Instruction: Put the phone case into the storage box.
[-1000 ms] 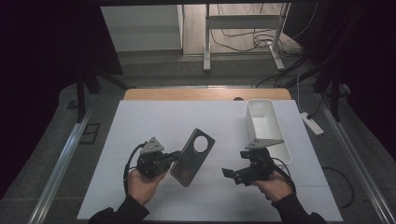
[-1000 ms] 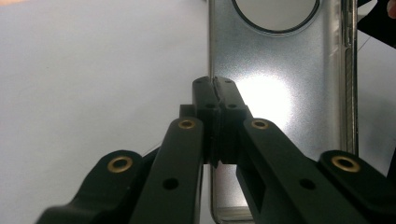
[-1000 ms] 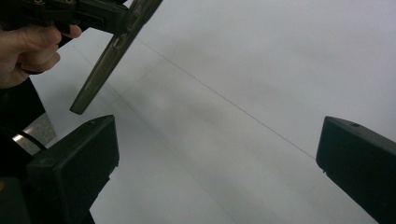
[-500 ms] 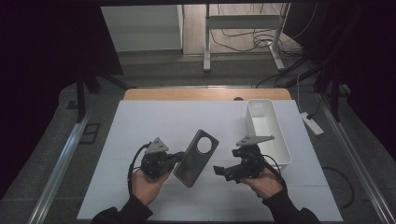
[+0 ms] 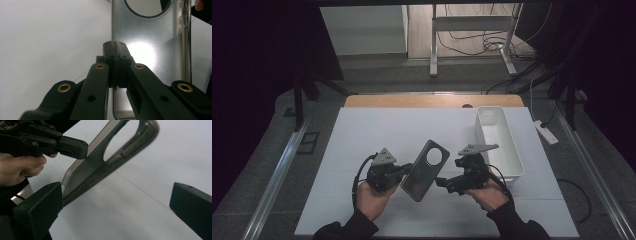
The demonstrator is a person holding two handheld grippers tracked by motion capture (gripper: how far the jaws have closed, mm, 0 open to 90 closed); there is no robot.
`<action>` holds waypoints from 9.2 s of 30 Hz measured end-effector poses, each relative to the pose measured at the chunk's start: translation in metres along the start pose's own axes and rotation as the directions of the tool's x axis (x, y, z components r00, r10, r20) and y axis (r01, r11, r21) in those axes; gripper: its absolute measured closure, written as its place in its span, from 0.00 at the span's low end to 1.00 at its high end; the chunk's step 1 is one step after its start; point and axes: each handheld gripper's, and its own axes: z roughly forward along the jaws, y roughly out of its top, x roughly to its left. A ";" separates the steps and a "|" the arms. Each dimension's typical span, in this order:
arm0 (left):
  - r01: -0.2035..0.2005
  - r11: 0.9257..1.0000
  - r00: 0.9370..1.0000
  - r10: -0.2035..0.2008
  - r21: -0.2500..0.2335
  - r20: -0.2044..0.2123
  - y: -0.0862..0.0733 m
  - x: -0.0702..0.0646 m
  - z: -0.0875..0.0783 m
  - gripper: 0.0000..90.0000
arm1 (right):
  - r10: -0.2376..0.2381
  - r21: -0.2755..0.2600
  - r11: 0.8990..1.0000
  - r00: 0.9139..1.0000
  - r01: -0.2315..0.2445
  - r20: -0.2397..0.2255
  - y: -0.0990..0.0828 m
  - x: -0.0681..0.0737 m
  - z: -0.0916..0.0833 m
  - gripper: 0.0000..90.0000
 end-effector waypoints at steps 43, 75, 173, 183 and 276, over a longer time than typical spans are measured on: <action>-0.012 1.000 1.000 0.013 -0.012 0.019 0.003 -0.008 0.001 0.99 | 0.061 0.020 0.998 0.995 -0.059 -0.079 0.008 0.008 0.031 0.25; -0.029 1.000 0.998 0.029 -0.010 0.053 0.002 -0.010 0.003 0.97 | 0.193 0.029 0.981 0.960 -0.192 -0.205 0.009 -0.006 0.028 0.95; -0.151 0.988 0.823 0.137 -0.021 0.551 -0.002 0.000 0.023 0.45 | -0.166 -0.011 0.985 0.914 0.175 -0.370 0.021 0.017 0.005 0.96; -0.152 0.988 0.796 0.128 -0.009 0.592 -0.003 0.000 0.025 0.79 | -0.170 -0.015 0.984 0.907 0.178 -0.386 0.022 0.016 0.004 0.96; -0.076 0.993 0.993 0.068 0.089 0.095 -0.003 -0.022 0.019 0.95 | 0.028 -0.231 0.973 0.998 -0.013 0.058 0.022 -0.002 -0.018 0.73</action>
